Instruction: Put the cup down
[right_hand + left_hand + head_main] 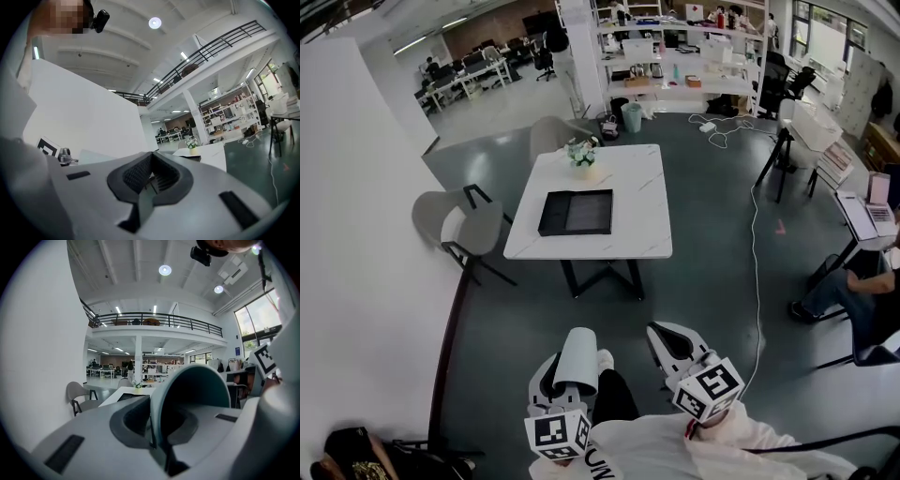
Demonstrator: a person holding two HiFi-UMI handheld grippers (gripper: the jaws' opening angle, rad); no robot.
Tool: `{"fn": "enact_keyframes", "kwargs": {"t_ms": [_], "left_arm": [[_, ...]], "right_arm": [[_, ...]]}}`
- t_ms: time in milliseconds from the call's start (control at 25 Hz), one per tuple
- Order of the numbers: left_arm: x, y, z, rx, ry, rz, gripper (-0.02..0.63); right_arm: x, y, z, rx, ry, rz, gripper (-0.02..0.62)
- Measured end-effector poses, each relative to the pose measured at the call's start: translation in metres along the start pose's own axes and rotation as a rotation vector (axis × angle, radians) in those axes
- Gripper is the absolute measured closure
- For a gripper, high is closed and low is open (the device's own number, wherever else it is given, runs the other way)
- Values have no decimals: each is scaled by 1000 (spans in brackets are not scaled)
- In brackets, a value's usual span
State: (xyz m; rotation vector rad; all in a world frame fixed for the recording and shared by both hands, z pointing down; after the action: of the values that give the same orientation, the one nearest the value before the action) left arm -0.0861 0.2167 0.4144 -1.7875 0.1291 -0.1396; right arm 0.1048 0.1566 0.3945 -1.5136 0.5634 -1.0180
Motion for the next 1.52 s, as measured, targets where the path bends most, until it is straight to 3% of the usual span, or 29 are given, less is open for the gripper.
{"fn": "enact_keyframes", "kwargs": {"t_ms": [680,1240,1520], "left_arm": [[-108,66,-289,-51,-43,-16,575],[-139,71,-383,-109,-88,-10,575],[-151,75,-403,-106,-107,-13,575]], "right_arm": [[139,29,-265,-33,-75,-38,591],[186,28,-356,-86,-116,-45,591],[186,30,-375,-100,-122,-31,591]]}}
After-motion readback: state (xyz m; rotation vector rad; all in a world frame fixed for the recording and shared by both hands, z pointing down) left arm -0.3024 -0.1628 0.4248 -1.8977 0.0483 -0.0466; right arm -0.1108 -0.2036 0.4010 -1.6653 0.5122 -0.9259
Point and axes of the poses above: the fingertips, and each gripper's own axes: z backward along the fingers, x to its right, y out of its top, the point moved 2 cm from there along z, backward along the fingers, and after that the axes turned 15 degrees about y, right-handed, at the moved point
